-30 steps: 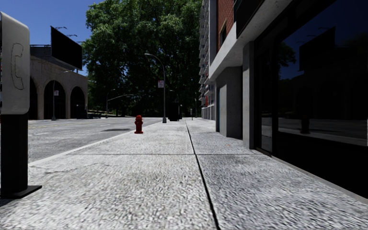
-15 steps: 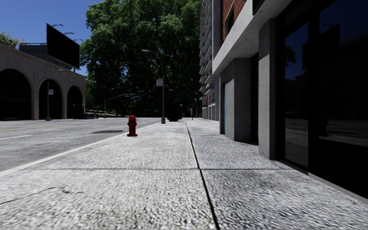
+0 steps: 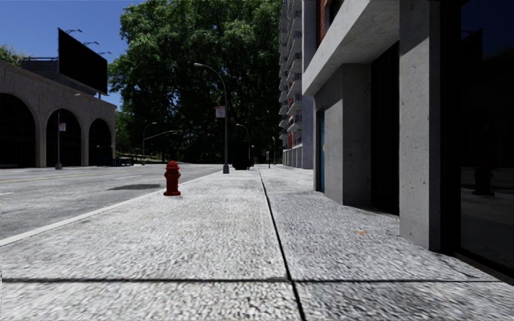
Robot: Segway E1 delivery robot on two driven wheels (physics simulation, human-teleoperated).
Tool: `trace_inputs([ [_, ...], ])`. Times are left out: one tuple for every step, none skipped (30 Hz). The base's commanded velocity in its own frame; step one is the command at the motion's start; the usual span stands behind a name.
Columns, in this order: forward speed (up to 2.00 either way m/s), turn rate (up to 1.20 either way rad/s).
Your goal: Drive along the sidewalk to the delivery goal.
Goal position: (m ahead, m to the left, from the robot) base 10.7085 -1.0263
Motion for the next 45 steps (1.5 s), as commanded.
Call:
trace_inputs([
  [2.0,0.0],
  [2.0,0.0],
  [2.0,0.0],
  [2.0,0.0],
  [2.0,0.0],
  [2.0,0.0],
  [2.0,0.0],
  [2.0,0.0],
  [2.0,0.0],
  [2.0,0.0],
  [2.0,0.0],
  [2.0,0.0],
  [2.0,0.0],
  [2.0,0.0],
  [2.0,0.0],
  [2.0,0.0],
  [2.0,0.0],
  [2.0,0.0],
  [2.0,0.0],
  [2.0,0.0],
  [2.0,0.0],
  [2.0,0.0],
  [2.0,0.0],
  [2.0,0.0],
  [2.0,0.0],
  [2.0,0.0],
  [2.0,0.0],
  [2.0,0.0],
  [2.0,0.0],
  [2.0,0.0],
  [2.0,0.0],
  [2.0,-0.02],
  [2.0,-0.02],
  [2.0,-0.05],
  [2.0,-0.08],
  [2.0,-0.12],
  [2.0,-0.12],
  [2.0,-0.16],
  [2.0,-0.2],
  [2.0,-0.21],
  [2.0,-0.21],
  [2.0,-0.21],
  [2.0,-0.21],
  [2.0,-0.21],
  [2.0,-0.22],
])
